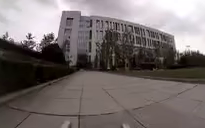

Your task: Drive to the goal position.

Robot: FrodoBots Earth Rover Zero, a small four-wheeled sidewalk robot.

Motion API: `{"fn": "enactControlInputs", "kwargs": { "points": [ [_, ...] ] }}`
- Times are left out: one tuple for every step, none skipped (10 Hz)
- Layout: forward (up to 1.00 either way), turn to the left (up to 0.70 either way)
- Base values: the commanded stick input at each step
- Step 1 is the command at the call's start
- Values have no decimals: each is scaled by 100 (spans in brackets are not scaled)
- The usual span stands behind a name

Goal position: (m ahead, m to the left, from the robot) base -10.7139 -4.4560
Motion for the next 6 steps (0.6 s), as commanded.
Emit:
{"fn": "enactControlInputs", "kwargs": {
  "points": [
    [100, -5],
    [100, -12],
    [100, -11],
    [100, -3],
    [100, 0],
    [100, 0]
  ]
}}
